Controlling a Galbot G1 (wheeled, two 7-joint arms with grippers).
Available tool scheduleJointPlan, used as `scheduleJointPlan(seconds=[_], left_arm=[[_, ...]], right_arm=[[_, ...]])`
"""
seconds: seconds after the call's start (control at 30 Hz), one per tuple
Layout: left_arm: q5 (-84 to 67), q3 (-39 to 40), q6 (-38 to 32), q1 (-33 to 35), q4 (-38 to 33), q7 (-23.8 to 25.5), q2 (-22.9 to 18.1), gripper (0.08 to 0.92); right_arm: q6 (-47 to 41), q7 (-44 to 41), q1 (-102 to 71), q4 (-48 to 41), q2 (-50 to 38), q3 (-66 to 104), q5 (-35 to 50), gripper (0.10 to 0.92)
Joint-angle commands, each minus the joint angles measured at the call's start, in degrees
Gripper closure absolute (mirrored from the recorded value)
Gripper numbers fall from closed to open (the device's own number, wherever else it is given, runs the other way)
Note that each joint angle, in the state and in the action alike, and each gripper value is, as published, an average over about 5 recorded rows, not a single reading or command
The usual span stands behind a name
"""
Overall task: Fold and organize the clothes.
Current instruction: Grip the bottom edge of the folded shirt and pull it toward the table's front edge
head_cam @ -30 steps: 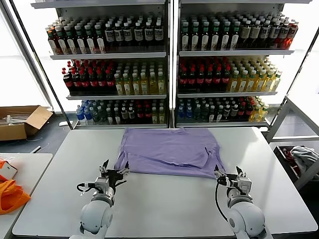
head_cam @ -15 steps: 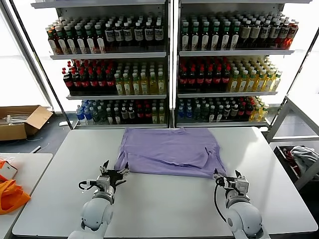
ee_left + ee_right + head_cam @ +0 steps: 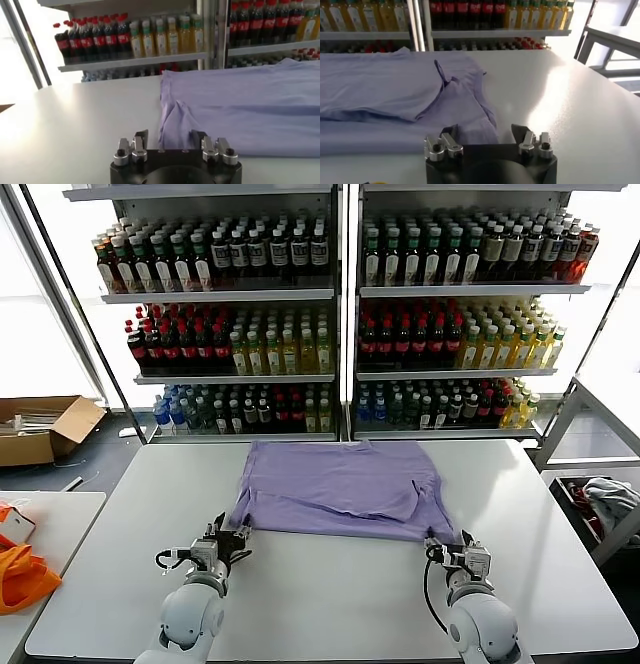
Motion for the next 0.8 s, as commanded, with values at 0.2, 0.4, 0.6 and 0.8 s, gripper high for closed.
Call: scheduleJointPlan(seconds=[0.2, 0.4, 0.6, 0.8], left_arm=[[-6.9, 0.0, 4.2, 0.6, -0.4, -0.4, -0.1, 0.770], [-6.6, 0.2, 4.3, 1.2, -1.1, 0.0, -0.3, 0.903], [-5.3, 0.2, 3.7, 3.2, -4.1, 0.0, -0.3, 0.914], [-2.4, 0.4, 2.4, 8.1, -10.3, -0.6, -0.5, 0.914]], right_arm=[[-0.3, 0.1, -0.7, 0.0, -0.1, -0.3, 0.1, 0.610], [-0.2, -0.1, -1.1, 0.7, -0.1, -0.1, 0.1, 0.783], [-0.2, -0.3, -2.4, 2.9, -0.2, 0.4, 0.2, 0.899], [-0.1, -0.1, -5.5, 8.8, -0.4, 1.1, 0.0, 0.901]])
